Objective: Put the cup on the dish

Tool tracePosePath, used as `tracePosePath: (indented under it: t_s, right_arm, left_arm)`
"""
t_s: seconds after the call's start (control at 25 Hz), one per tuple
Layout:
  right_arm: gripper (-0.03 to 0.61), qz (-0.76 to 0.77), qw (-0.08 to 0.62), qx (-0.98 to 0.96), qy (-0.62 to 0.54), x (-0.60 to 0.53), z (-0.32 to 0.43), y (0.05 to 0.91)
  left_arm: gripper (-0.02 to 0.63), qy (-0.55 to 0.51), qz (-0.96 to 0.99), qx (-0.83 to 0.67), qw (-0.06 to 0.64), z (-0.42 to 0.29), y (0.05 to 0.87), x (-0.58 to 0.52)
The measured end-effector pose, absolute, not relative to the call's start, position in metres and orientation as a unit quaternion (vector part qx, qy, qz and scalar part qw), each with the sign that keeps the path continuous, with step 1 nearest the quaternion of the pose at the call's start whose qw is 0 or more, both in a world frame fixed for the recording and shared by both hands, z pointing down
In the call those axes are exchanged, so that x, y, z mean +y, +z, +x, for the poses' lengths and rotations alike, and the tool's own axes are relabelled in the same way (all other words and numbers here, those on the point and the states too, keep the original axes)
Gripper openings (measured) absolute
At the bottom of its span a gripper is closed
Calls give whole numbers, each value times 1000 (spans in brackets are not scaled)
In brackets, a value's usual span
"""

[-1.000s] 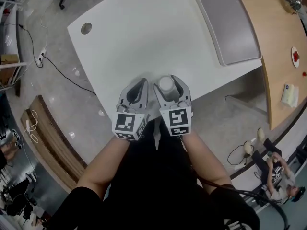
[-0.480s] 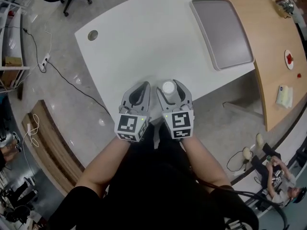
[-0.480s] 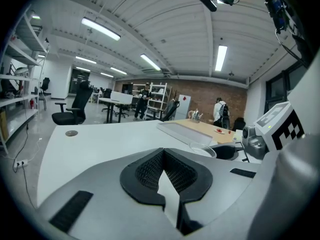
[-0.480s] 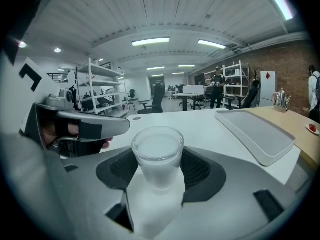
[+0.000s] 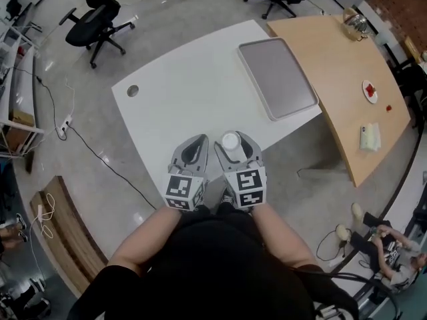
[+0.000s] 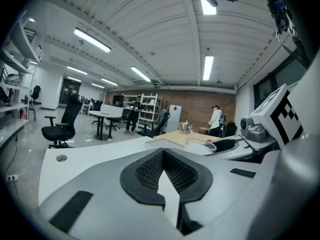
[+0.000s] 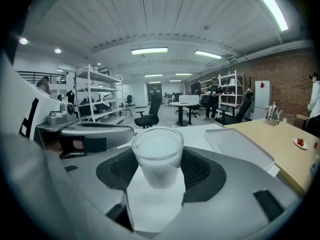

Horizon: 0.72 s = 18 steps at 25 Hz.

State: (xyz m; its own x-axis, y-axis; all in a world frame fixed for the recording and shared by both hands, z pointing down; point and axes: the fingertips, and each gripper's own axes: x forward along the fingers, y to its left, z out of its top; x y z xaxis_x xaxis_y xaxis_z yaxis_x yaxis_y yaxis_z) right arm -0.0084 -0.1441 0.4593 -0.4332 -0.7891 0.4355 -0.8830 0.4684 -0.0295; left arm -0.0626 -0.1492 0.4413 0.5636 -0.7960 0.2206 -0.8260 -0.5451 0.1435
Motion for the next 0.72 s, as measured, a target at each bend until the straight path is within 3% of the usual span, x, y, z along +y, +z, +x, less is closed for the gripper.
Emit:
tracePosePath:
  t_s: [0.44,0.72]
  right_arm:
    - [258,519,165,-832,102,-118,-3,395]
    - [258,532,153,-826,107,-123,-1,394]
  left_arm:
    - [8,33,894,-442,66,-66,371,-129]
    - [8,40,900,-430,59,-65,374,-136]
